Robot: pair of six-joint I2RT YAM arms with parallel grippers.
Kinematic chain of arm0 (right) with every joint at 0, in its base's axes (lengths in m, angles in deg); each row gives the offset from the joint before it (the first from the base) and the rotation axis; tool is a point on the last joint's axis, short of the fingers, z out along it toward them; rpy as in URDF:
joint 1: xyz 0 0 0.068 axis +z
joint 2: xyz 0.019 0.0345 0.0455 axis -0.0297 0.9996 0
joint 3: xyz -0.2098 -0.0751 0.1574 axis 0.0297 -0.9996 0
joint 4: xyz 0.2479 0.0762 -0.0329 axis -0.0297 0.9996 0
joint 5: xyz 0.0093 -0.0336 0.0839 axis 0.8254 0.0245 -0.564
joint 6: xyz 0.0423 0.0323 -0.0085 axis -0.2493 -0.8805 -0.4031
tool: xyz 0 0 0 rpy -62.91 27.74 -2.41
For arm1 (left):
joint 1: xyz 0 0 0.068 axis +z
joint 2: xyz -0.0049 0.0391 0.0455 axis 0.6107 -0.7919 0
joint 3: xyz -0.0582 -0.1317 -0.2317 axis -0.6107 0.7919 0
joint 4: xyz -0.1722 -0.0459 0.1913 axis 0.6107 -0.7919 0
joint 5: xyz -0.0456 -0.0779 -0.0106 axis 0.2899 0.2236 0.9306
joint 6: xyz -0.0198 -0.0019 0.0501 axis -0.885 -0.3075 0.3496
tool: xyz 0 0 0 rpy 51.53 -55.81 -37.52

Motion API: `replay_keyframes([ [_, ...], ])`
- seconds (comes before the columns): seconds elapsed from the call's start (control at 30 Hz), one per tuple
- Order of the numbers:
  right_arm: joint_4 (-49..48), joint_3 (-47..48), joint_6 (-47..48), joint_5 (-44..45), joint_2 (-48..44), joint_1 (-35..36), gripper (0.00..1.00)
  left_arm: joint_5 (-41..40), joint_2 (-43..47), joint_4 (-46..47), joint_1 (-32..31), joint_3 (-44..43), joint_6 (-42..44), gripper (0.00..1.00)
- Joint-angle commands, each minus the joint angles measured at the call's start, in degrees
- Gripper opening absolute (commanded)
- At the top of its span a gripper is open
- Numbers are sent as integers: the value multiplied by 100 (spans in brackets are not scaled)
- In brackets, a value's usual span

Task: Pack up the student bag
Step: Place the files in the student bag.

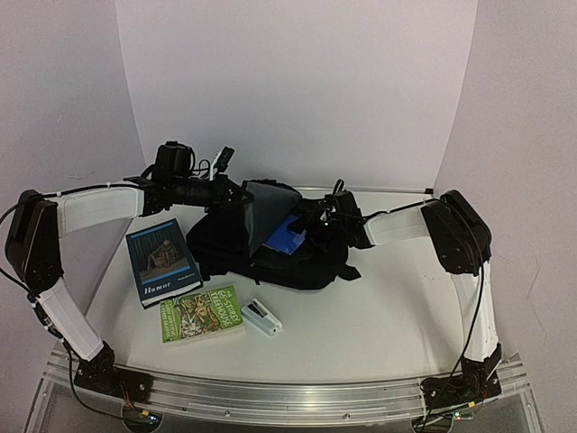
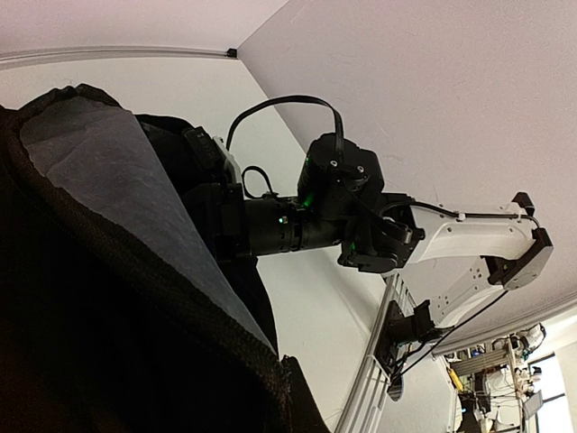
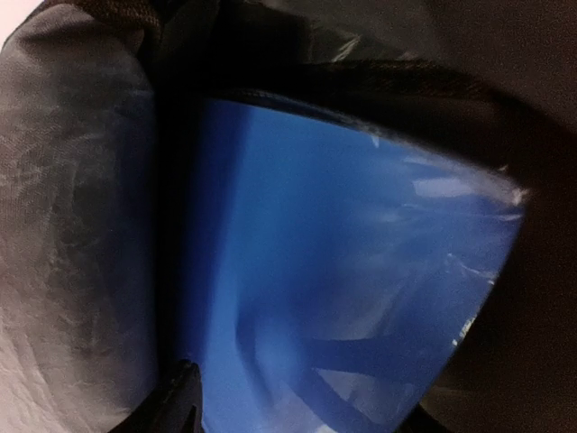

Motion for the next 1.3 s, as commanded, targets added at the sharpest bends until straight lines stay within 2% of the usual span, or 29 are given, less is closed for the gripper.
replay_keyframes([
  [0.0,642,-144,446,740,-640,4,62,-153,121,23,-24,-285,59,0],
  [0.17,1031,-203,601,1014,-664,7,60,-159,156,-145,-25,-298,102,0],
  [0.63,974,498,721,652,-89,177,25,-167,158,-246,-25,-242,114,0],
  [0.87,843,1278,682,548,421,286,24,-172,74,-207,-24,-175,-10,0],
  [1.03,807,1496,750,543,556,305,25,-241,45,-251,-24,-137,-43,0],
  [1.1,808,1422,802,661,430,308,27,-374,41,-310,-15,-126,-76,0],
  [1.27,782,765,1137,1293,-466,327,40,-763,-11,-476,202,-48,-200,0],
])
